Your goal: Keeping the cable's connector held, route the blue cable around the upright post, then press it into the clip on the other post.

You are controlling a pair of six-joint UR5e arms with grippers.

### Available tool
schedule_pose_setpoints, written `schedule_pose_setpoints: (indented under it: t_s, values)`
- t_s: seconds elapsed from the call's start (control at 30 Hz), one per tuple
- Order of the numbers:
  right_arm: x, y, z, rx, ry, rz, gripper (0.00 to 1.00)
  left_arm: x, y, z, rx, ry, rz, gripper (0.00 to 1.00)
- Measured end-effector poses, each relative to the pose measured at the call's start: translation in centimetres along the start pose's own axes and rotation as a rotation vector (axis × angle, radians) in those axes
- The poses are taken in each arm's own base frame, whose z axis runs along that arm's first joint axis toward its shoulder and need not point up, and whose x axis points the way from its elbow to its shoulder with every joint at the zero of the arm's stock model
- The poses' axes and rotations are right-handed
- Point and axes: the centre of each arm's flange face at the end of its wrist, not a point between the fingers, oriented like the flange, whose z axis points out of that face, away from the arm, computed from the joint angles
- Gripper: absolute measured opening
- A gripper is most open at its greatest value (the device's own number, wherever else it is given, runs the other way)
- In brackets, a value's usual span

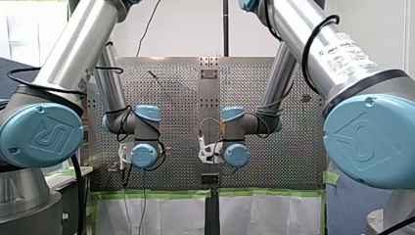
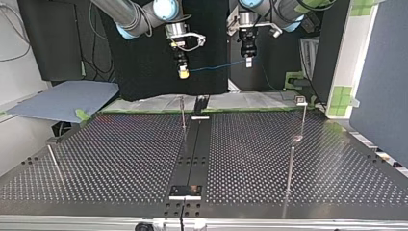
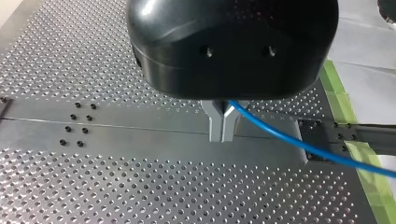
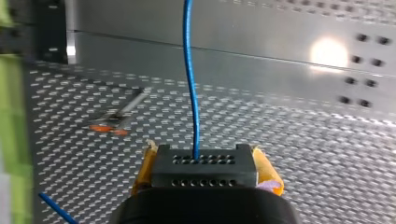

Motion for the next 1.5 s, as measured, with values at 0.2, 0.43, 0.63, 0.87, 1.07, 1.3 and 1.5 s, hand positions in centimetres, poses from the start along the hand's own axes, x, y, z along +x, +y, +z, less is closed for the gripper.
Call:
schedule_pose_setpoints:
  t_s: [0.2,0.43,0.63,0.87,1.07,1.3,1.5]
  values:
    - [-3.5,-0.2,-0.9,0.012,-0.104,-0.030,0.00,0.0,0.0,0.0,0.000,0.000,0.000,0.00]
    - [-4.9,-0.2,-1.4,0.018,-0.152,-0.044,0.00,0.0,0.0,0.0,0.000,0.000,0.001,0.00]
    - [-3.8,-0.6,-0.9,0.017,-0.142,-0.023,0.00,-1.2,0.3,1.1,0.000,-0.006,0.021,0.00]
    - [-0.4,-1.2,-0.7,0.064,-0.126,0.044,0.00,-2.9,1.3,2.0,-0.011,-0.006,0.011,0.00]
    - [3.6,-1.7,0.3,0.110,-0.081,0.083,0.00,-4.6,1.8,1.9,-0.038,-0.008,-0.032,0.00]
    - [8.8,-1.7,1.9,0.118,-0.021,0.117,0.00,-6.3,2.2,1.6,-0.052,-0.009,-0.041,0.00]
    - [13.3,-1.7,2.8,0.133,0.028,0.135,0.00,-8.2,2.7,2.1,-0.095,-0.025,-0.021,0.00]
